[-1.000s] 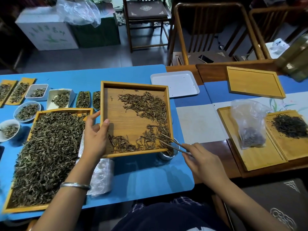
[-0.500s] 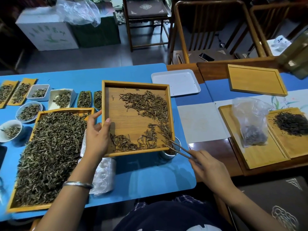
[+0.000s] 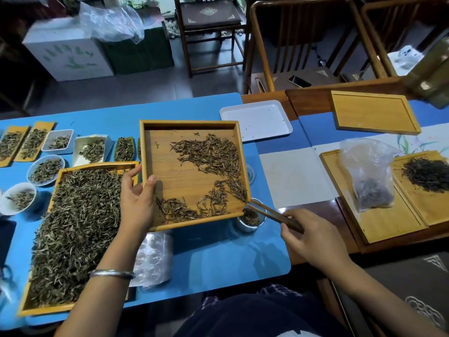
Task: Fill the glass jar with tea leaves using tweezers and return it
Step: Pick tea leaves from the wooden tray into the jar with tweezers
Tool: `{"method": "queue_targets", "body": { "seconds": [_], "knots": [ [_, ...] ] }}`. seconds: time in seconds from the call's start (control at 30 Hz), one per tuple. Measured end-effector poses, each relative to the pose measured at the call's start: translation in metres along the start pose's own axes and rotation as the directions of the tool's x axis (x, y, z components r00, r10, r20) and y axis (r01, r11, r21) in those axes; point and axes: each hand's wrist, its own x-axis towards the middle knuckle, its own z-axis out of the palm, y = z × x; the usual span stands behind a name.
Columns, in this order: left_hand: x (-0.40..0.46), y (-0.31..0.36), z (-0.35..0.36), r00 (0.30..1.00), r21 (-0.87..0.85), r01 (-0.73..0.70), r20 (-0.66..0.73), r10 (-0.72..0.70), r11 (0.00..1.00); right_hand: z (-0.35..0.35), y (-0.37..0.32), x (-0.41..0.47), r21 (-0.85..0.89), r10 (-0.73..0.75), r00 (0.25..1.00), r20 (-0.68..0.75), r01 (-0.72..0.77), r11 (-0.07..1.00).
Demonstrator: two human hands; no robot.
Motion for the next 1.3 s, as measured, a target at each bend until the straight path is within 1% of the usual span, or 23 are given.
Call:
{"method": "queue_targets", "body": {
  "seconds": [0.07, 0.17, 0.23, 0.3, 0.37, 0.47, 0.6, 0.7, 0.87, 1.07, 1.3],
  "knots": [
    [-0.001, -0.001, -0.001, 1.000, 0.004, 0.006, 0.005, -0.006, 1.000, -0.001, -0.001, 0.006, 0.018, -0.009, 1.000, 0.011, 0.009, 1.000],
    [-0.004, -0.001, 0.001, 1.000, -0.009, 0.008, 0.005, -0.008, 1.000, 0.001, -0.007, 0.016, 0.069, -0.074, 0.997, 0.007, 0.073, 0.995],
    [-0.006, 0.000, 0.003, 1.000, -0.010, 0.013, 0.011, -0.012, 1.000, 0.006, -0.017, 0.027, 0.099, -0.117, 0.993, 0.002, 0.116, 0.988],
    [-0.008, 0.001, 0.005, 1.000, -0.007, 0.017, 0.018, -0.017, 1.000, 0.013, -0.029, 0.042, 0.100, -0.128, 0.992, 0.019, 0.126, 0.987],
    [-0.009, 0.002, 0.008, 1.000, 0.002, 0.012, 0.015, -0.012, 1.000, 0.021, -0.041, 0.056, 0.074, -0.101, 0.994, 0.042, 0.098, 0.992],
    [-0.011, 0.005, 0.012, 1.000, 0.000, 0.010, 0.022, -0.010, 1.000, 0.029, -0.053, 0.065, 0.007, -0.022, 0.996, 0.081, 0.021, 1.000],
    [-0.012, 0.006, 0.013, 1.000, 0.007, 0.000, 0.025, 0.000, 1.000, 0.032, -0.051, 0.061, -0.063, 0.040, 0.990, 0.137, -0.031, 0.998],
    [-0.010, 0.005, 0.013, 1.000, -0.001, -0.006, 0.029, 0.006, 1.000, 0.032, -0.045, 0.052, -0.093, 0.024, 0.985, 0.168, -0.008, 0.996],
    [-0.008, 0.000, 0.014, 0.999, 0.007, -0.038, 0.019, 0.038, 0.999, 0.031, -0.037, 0.037, -0.045, 0.016, 0.978, 0.206, -0.007, 0.999],
    [-0.005, -0.001, 0.014, 0.999, -0.001, -0.018, 0.029, 0.018, 1.000, 0.033, -0.026, 0.023, -0.011, 0.011, 0.972, 0.234, -0.009, 1.000],
    [-0.006, 0.003, 0.014, 0.999, 0.000, 0.003, 0.040, -0.003, 1.000, 0.038, -0.005, 0.003, -0.074, -0.027, 0.963, 0.267, 0.048, 0.996]
  ]
}}
